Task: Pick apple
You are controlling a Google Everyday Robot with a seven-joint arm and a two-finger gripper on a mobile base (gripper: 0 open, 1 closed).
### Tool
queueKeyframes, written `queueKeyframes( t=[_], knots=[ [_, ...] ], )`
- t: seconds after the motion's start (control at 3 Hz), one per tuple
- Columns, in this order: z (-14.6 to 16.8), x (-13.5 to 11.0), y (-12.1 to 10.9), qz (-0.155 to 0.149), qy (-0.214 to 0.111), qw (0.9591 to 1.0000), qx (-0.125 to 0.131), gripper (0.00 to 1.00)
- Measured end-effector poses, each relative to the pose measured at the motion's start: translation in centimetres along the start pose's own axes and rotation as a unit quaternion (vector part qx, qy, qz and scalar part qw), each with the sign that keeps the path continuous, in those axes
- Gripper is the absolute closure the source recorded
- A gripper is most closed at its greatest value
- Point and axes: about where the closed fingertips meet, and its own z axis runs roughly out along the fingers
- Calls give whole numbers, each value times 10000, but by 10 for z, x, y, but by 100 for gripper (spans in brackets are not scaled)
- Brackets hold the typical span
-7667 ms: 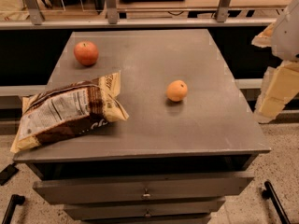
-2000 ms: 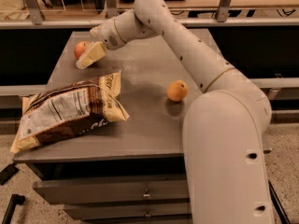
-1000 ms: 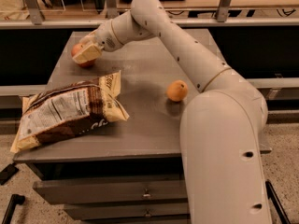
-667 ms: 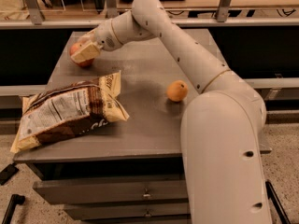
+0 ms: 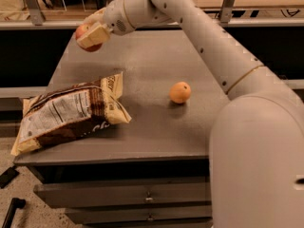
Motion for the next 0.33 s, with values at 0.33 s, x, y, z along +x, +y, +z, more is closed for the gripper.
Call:
queueKeyframes(
  t=[0.33],
  knots=[
    [-8, -12, 2, -92, 4, 9999, 67, 100]
  ],
)
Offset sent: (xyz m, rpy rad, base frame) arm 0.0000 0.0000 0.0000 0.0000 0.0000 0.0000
